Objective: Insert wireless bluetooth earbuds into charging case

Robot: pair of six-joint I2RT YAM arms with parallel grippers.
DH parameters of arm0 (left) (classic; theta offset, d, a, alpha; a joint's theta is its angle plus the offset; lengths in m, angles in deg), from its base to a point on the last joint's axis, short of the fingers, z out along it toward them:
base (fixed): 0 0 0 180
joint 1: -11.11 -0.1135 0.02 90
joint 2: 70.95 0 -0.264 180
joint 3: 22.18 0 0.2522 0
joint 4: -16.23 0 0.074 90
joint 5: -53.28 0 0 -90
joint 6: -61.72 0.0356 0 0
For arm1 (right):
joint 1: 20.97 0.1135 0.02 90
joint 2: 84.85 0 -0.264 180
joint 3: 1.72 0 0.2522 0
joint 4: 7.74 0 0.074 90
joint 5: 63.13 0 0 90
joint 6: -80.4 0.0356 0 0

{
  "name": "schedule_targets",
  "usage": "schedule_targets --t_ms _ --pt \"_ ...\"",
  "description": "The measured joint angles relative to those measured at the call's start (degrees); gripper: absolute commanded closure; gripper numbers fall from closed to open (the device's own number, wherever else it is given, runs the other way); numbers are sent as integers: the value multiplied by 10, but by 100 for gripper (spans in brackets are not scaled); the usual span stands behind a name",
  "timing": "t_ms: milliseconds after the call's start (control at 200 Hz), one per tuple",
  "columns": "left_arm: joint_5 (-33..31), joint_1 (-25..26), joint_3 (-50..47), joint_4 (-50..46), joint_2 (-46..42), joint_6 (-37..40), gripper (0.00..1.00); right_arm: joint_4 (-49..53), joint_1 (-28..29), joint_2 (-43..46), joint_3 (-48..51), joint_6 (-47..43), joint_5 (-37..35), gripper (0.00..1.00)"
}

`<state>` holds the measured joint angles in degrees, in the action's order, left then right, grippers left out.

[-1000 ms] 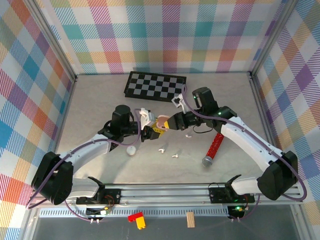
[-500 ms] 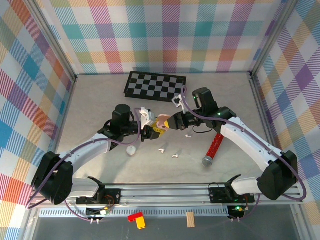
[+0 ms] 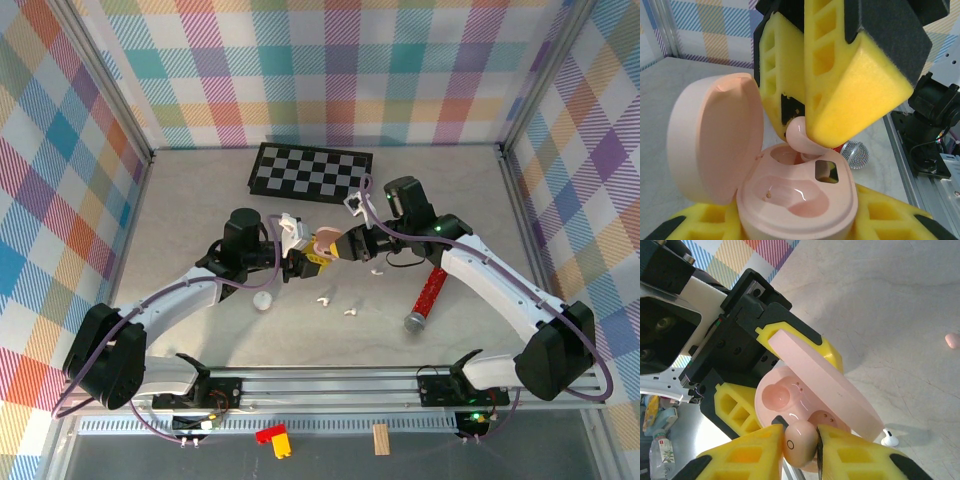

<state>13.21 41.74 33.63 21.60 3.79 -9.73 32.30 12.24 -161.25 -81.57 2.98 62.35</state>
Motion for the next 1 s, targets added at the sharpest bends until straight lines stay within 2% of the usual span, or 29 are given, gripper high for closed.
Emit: schedule_targets --t_ms 195,500,720,1005 --pt "0 0 0 1 2 -3 66 3 2 1 0 0 -8 70" --pt "0 0 0 12 7 -3 66 7 2 16 0 3 -32 52" --pt "1 -2 0 28 10 -4 65 -6 1 43 23 2 -36 47" --pt "-9 -50 -34 158 10 -75 65 -115 1 125 127 31 -42 44"
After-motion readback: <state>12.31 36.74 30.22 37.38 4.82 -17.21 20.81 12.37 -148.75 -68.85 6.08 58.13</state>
